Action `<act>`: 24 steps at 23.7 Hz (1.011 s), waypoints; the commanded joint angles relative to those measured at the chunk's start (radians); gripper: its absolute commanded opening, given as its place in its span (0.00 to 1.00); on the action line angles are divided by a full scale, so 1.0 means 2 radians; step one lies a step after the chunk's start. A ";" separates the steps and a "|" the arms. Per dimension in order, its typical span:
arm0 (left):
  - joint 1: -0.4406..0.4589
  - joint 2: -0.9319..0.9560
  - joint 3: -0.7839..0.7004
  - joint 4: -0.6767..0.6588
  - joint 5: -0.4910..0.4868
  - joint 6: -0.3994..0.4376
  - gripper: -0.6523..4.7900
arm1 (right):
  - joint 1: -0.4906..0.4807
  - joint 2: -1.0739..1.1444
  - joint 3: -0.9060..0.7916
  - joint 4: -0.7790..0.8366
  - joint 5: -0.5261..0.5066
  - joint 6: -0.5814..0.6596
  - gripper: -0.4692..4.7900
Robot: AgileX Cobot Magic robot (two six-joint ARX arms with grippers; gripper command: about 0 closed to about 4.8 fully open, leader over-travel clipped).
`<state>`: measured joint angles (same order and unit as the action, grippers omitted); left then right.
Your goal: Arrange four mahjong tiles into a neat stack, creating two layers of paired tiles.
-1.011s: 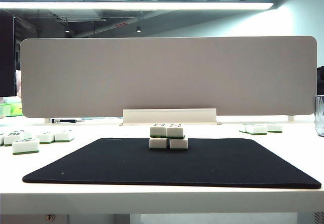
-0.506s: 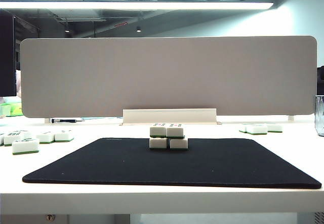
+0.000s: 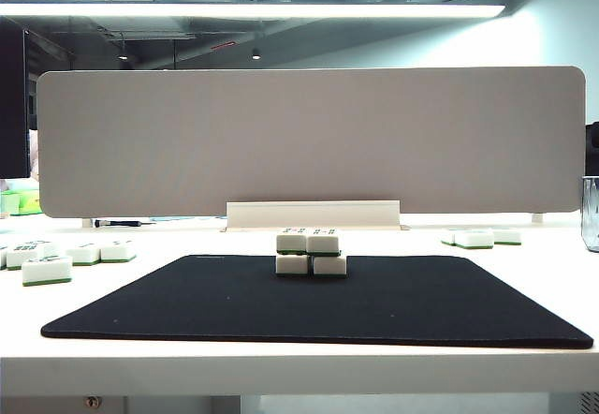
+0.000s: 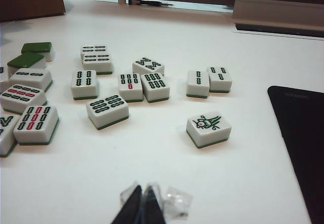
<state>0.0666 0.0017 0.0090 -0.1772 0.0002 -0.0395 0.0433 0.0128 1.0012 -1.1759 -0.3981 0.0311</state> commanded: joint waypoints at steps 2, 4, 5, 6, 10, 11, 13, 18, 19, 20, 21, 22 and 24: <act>0.001 0.000 -0.002 -0.004 0.002 -0.001 0.11 | 0.000 -0.006 -0.080 0.120 0.028 0.030 0.09; 0.001 0.000 -0.002 -0.004 0.002 -0.001 0.11 | 0.000 -0.006 -0.156 0.196 0.031 0.078 0.09; 0.001 0.000 -0.002 -0.004 0.002 -0.001 0.11 | 0.001 -0.006 -0.179 0.218 0.031 0.092 0.09; 0.001 0.000 -0.002 -0.004 0.002 -0.001 0.11 | 0.001 -0.006 -0.217 0.254 0.033 0.113 0.09; 0.001 0.000 -0.002 -0.004 0.002 -0.001 0.11 | 0.001 -0.006 -0.309 0.365 0.055 0.154 0.09; 0.001 0.000 -0.002 -0.004 0.002 -0.001 0.11 | 0.001 -0.006 -0.330 0.391 0.063 0.162 0.09; 0.001 0.000 -0.002 -0.004 0.002 -0.001 0.11 | 0.001 -0.007 -0.363 0.432 0.088 0.171 0.09; 0.001 0.000 -0.002 -0.004 0.002 -0.001 0.11 | 0.001 -0.007 -0.419 0.490 0.155 0.170 0.09; 0.001 0.000 -0.002 -0.004 0.002 -0.001 0.11 | 0.001 -0.007 -0.426 0.492 0.175 0.170 0.09; 0.001 0.000 -0.002 -0.004 0.002 -0.001 0.11 | 0.001 -0.007 -0.434 0.495 0.200 0.170 0.09; 0.001 0.000 -0.002 -0.004 0.002 -0.001 0.11 | 0.001 -0.007 -0.440 0.497 0.219 0.170 0.09; 0.001 0.000 -0.002 -0.004 0.002 -0.001 0.11 | 0.001 -0.007 -0.453 0.502 0.255 0.170 0.09; 0.001 0.000 -0.002 -0.004 0.002 -0.001 0.11 | 0.001 -0.007 -0.472 0.506 0.284 0.167 0.09</act>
<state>0.0666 0.0013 0.0090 -0.1768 0.0002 -0.0395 0.0441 0.0074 0.0700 -0.1913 0.1249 0.3683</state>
